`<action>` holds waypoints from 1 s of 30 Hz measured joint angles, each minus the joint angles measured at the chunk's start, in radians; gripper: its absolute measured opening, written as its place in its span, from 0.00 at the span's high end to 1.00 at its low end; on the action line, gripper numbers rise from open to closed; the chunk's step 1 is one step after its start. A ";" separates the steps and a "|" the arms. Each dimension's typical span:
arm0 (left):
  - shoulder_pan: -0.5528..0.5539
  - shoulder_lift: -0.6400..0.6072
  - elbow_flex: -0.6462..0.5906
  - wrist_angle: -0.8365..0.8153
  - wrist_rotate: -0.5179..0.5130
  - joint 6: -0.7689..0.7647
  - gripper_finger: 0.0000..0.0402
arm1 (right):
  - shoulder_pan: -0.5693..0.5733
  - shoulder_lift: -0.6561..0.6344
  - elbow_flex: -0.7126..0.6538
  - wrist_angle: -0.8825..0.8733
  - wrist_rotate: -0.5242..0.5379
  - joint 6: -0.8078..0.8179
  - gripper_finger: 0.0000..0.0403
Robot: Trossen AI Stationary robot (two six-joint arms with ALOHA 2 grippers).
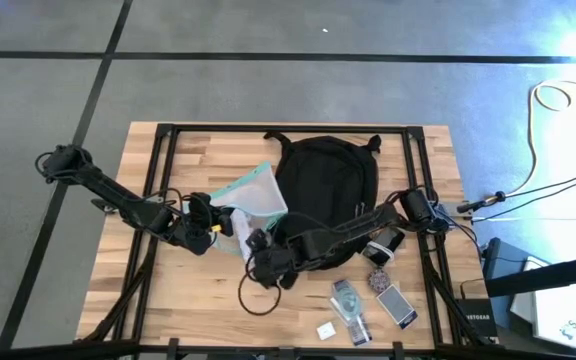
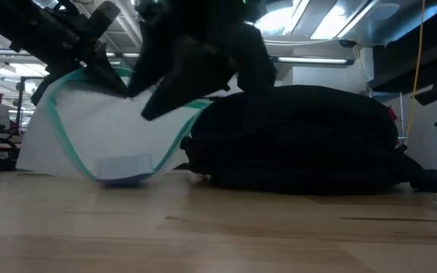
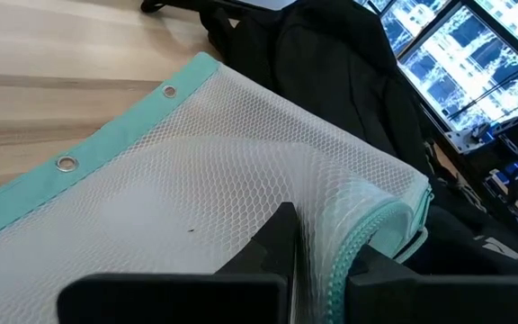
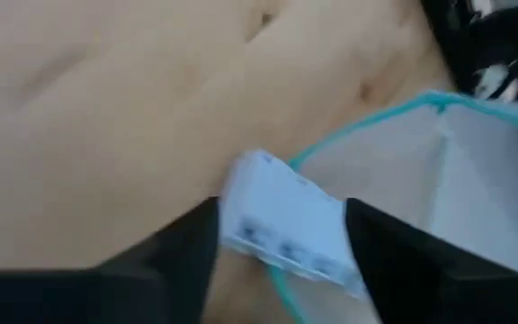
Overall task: Unpack backpack
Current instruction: Put the white pill organizer into the transparent zipper bag
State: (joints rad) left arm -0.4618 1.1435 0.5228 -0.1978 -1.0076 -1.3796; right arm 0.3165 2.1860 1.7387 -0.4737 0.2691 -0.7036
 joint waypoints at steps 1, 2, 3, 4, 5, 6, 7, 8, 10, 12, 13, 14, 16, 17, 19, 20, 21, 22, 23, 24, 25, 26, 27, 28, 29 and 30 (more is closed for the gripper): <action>0.000 0.000 0.000 0.000 -0.002 0.000 1.00 | -0.002 0.003 0.007 -0.007 0.019 -0.055 0.36; 0.000 0.000 0.000 0.000 -0.002 0.000 1.00 | -0.003 0.007 0.015 -0.005 0.034 -0.114 0.30; 0.000 0.000 0.000 0.000 -0.002 0.000 1.00 | -0.005 0.010 0.025 -0.003 0.045 -0.169 0.26; 0.000 0.000 0.000 0.000 -0.003 0.000 1.00 | -0.008 0.012 0.037 -0.008 0.061 -0.214 0.22; 0.000 0.000 0.000 0.000 -0.003 0.001 1.00 | -0.013 0.012 0.050 -0.010 0.078 -0.245 0.19; 0.000 0.000 0.000 0.000 -0.004 0.003 1.00 | -0.020 0.017 0.069 -0.014 0.098 -0.267 0.17; 0.000 0.000 0.000 0.000 -0.004 0.007 1.00 | -0.024 0.018 0.088 -0.032 0.116 -0.277 0.16; 0.000 0.000 0.000 0.000 -0.004 0.014 1.00 | -0.030 0.023 0.100 -0.070 0.121 -0.295 0.15; 0.000 0.000 0.000 0.001 -0.005 0.018 1.00 | -0.037 0.055 0.128 -0.085 0.124 -0.346 0.15; 0.000 0.000 0.000 -0.001 -0.005 0.018 1.00 | -0.039 0.091 0.153 -0.099 0.125 -0.398 0.15; 0.000 0.000 0.000 0.001 -0.005 0.018 1.00 | -0.039 0.101 0.170 -0.097 0.124 -0.423 0.15; 0.000 0.000 0.000 0.000 -0.005 0.018 1.00 | -0.037 0.113 0.187 -0.090 0.117 -0.445 0.15; 0.000 0.000 0.001 0.003 -0.004 0.019 1.00 | -0.030 0.136 0.222 -0.094 0.097 -0.475 0.15; 0.000 0.000 0.001 -0.002 -0.003 0.018 1.00 | -0.026 0.149 0.237 -0.100 0.091 -0.482 0.15; 0.000 0.000 0.001 0.001 -0.003 0.019 1.00 | -0.025 0.176 0.255 -0.133 0.074 -0.515 0.15; 0.000 0.000 0.000 -0.002 -0.003 0.019 1.00 | -0.024 0.188 0.260 -0.145 0.072 -0.543 0.16; 0.000 0.000 0.001 -0.001 -0.003 0.019 1.00 | -0.025 0.197 0.269 -0.157 0.075 -0.575 0.17; 0.000 0.000 0.000 0.000 -0.003 0.019 1.00 | -0.026 0.204 0.281 -0.173 0.087 -0.604 0.18; 0.000 0.000 0.000 -0.002 -0.003 0.019 1.00 | -0.026 0.209 0.298 -0.189 0.110 -0.617 0.20; 0.000 0.000 0.001 -0.002 -0.003 0.019 1.00 | -0.027 0.218 0.319 -0.207 0.124 -0.619 0.21; 0.000 0.000 0.000 -0.002 -0.003 0.021 1.00 | -0.029 0.228 0.339 -0.227 0.131 -0.616 0.23; 0.000 0.000 0.001 -0.002 -0.003 0.022 1.00 | -0.029 0.239 0.354 -0.251 0.134 -0.617 0.25; 0.000 0.000 0.000 -0.002 -0.003 0.023 1.00 | -0.029 0.252 0.360 -0.272 0.141 -0.628 0.27; 0.000 0.000 0.000 -0.002 -0.003 0.023 1.00 | -0.029 0.263 0.363 -0.279 0.147 -0.642 0.28; 0.000 0.000 0.001 -0.002 -0.004 0.023 1.00 | -0.029 0.273 0.367 -0.280 0.149 -0.654 0.30; 0.000 0.000 0.000 -0.002 -0.005 0.023 1.00 | -0.029 0.278 0.371 -0.280 0.149 -0.668 0.30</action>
State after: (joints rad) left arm -0.4618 1.1439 0.5232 -0.1997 -1.0124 -1.3571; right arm 0.2874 2.4636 2.1092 -0.7534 0.4183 -1.3719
